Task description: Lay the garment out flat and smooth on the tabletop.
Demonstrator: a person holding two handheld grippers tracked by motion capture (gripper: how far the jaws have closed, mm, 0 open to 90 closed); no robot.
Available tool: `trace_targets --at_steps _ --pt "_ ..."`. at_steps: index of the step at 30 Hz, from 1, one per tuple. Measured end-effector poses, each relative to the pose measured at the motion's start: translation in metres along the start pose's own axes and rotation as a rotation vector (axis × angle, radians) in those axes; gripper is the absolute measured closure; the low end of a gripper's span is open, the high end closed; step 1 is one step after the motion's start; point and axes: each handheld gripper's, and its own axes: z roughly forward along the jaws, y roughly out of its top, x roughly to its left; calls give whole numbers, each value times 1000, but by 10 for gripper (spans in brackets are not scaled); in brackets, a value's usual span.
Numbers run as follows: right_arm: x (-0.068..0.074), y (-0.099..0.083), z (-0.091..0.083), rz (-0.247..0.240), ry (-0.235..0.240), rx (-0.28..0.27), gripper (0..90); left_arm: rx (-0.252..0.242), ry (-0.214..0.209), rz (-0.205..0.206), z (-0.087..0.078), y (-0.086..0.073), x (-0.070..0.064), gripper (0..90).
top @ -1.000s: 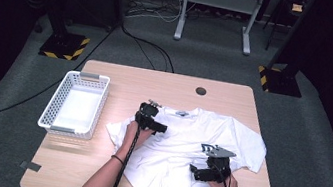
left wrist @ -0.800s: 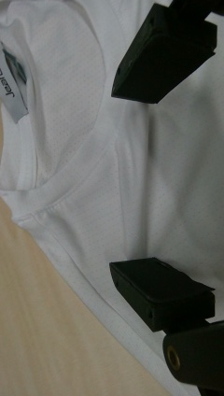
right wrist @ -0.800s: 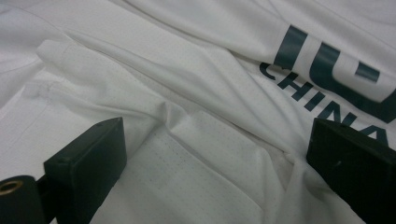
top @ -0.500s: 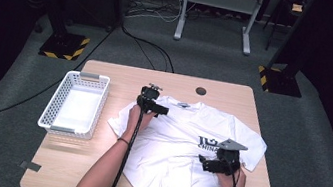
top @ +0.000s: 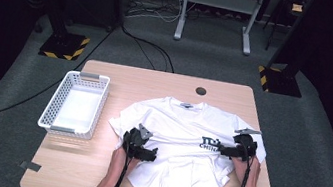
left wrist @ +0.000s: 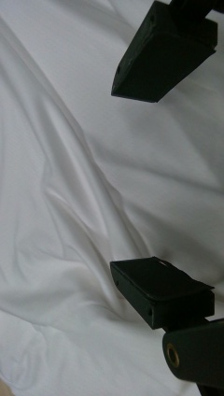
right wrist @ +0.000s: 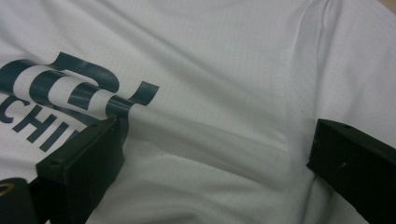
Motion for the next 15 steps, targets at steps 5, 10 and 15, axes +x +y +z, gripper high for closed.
trace_targets --at_steps 5,10,15 --pt "-10 -5 -4 22 -18 4 16 -17 -7 -52 -11 -19 10 135" --pt "-8 -7 -5 24 -21 -16 10 -121 42 -115 -36 -12 26 149" --pt "-3 -7 -3 29 -24 -30 10 -96 93 -264 -29 9 71 278"
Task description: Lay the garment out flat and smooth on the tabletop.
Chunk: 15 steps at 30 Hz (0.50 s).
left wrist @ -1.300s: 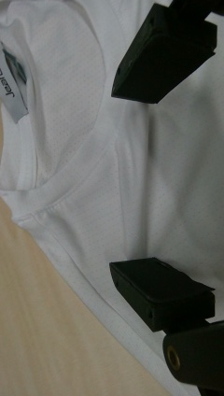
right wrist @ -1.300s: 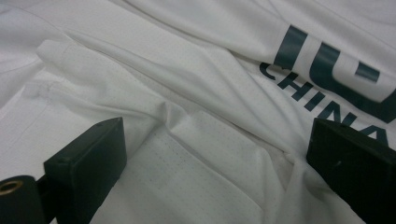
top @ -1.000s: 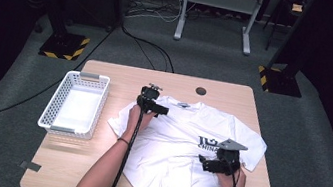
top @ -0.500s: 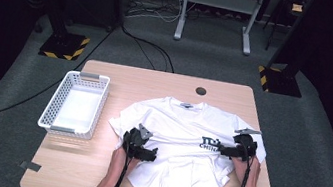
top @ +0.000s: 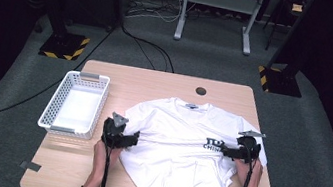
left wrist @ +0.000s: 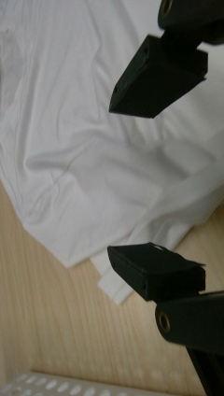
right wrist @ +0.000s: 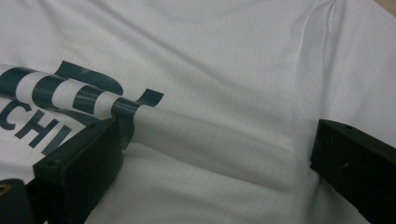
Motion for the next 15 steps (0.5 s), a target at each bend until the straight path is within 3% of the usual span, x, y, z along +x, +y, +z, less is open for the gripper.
trace_targets --at_steps 3,8,10,15 --pt "0 -2 0 2 -2 -14 9 43 33 -66 10 2 17 374" --pt "1 -3 0 0 -3 -22 13 125 107 -73 27 -2 22 448" --pt "1 -3 0 0 -5 -25 17 129 132 -78 29 -3 23 513" --pt "2 -3 0 0 -7 -26 18 110 120 -96 24 -5 29 718"
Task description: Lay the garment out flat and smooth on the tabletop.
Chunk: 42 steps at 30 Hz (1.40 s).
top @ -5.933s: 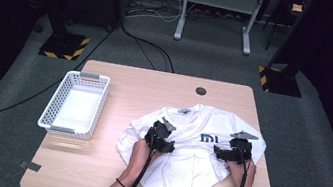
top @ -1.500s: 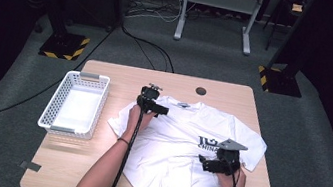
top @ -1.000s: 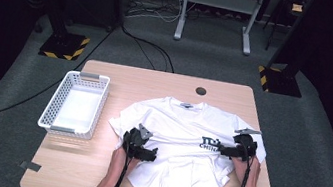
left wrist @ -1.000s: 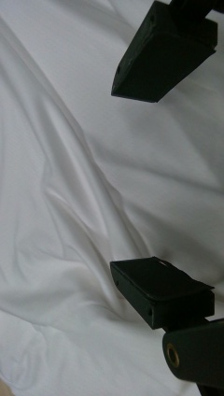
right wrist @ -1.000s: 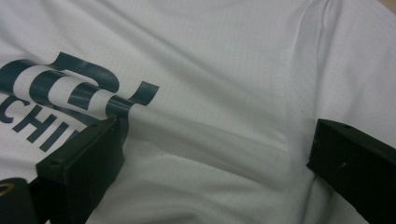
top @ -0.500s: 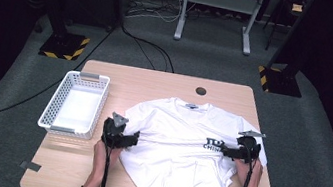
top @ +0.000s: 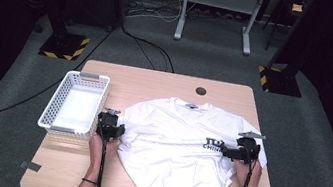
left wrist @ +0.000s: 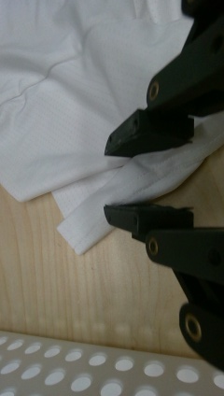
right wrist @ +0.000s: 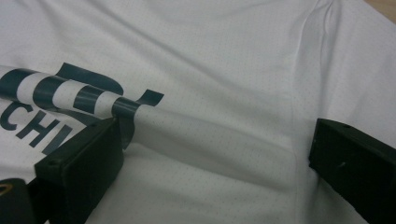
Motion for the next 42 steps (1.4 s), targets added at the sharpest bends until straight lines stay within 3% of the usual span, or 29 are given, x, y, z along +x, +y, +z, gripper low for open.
trace_targets --at_steps 4,8,13,16,18,20,24,25,26,27,29,31,34,37,39,42 --pt "0 0 0 -1 1 0 17 -31 1 -2 -4 -3 6 821" --pt "0 0 0 -2 2 0 18 -41 17 16 -4 -6 7 852" --pt "0 0 0 -2 2 0 18 -134 109 45 -19 -9 3 860" --pt "-1 0 0 -4 5 2 21 -150 140 50 -27 -11 3 859" --pt "-2 1 -2 -3 8 14 31 -139 159 48 -27 -14 3 843" --pt "-2 1 -3 -10 8 21 35 -132 179 40 -27 -16 3 696" --pt "-3 2 -3 -21 10 32 28 -147 147 48 -30 -17 -2 423" --pt "-3 2 -3 -21 10 32 28 -147 147 48 -30 -17 -2 423" --pt "-3 2 -3 -21 10 32 28 -179 56 121 -33 -13 -24 423" --pt "-2 4 -2 -33 9 42 26 -170 23 165 -32 -12 -32 337" --pt "-2 6 0 -27 17 49 15 -118 -26 225 -23 -7 -45 303" --pt "-3 8 2 -23 15 57 10 -65 -39 257 -10 -1 -51 291" --pt "-4 11 4 -24 18 71 7 36 -51 245 11 8 -46 279" --pt "-3 14 0 -31 19 45 18 61 -101 184 19 14 -34 236" --pt "-1 16 -3 -30 36 15 19 55 -94 177 21 16 -30 234" --pt "4 22 7 -46 57 74 6 53 -84 183 24 19 -30 234"
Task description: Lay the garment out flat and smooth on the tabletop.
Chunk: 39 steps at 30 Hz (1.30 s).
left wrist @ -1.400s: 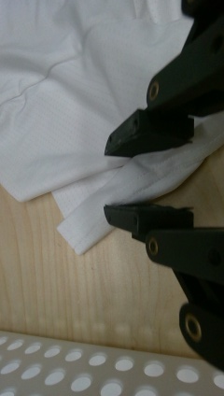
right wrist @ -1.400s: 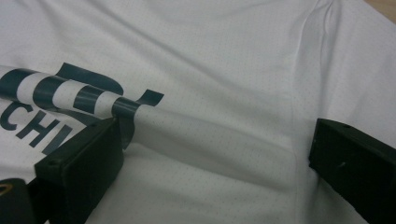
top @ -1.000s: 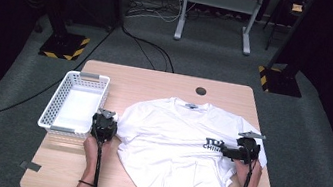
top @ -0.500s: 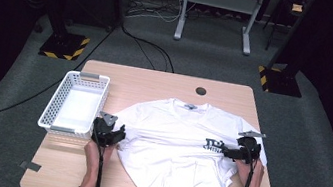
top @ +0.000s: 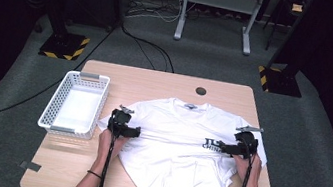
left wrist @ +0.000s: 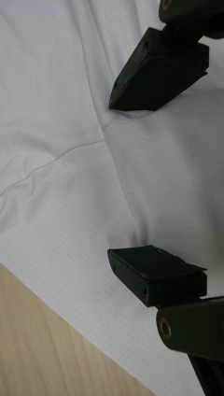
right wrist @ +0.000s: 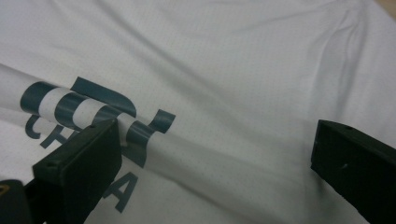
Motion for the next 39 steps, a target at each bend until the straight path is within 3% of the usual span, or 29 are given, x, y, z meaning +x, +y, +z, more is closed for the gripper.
trace_targets --at_steps 4,14,17,19,21,23,24,27,29,31,33,34,39 --pt "0 7 12 14 -20 8 0 8 -6 -13 7 10 8 229" --pt "-11 45 39 28 -38 37 0 50 41 -27 34 45 25 184" --pt "-10 50 40 6 -58 30 0 24 58 -30 22 46 23 159" --pt "-7 49 22 5 -47 -23 0 -49 51 -10 -2 41 16 147" --pt "1 42 -3 -3 -35 -78 0 -118 17 5 -28 31 4 134" --pt "15 32 -24 -18 -3 -109 0 -149 -23 30 -48 16 -14 137" --pt "24 26 -29 -36 17 -101 0 -150 -74 45 -53 7 -25 147" --pt "55 4 -30 -72 76 -83 0 -83 -136 111 -54 -24 -61 160" --pt "72 -11 -27 -102 93 -74 0 -58 -140 141 -50 -44 -73 160" --pt "81 -20 -22 -136 75 -33 0 -39 -123 138 -43 -59 -75 158" --pt "79 -26 -16 -139 55 9 0 -77 -113 131 -44 -68 -72 161" --pt "74 -28 -15 -116 75 -3 0 -79 -114 133 -46 -71 -70 160" --pt "54 -34 -15 -100 75 -41 0 -111 -120 132 -47 -76 -55 162"
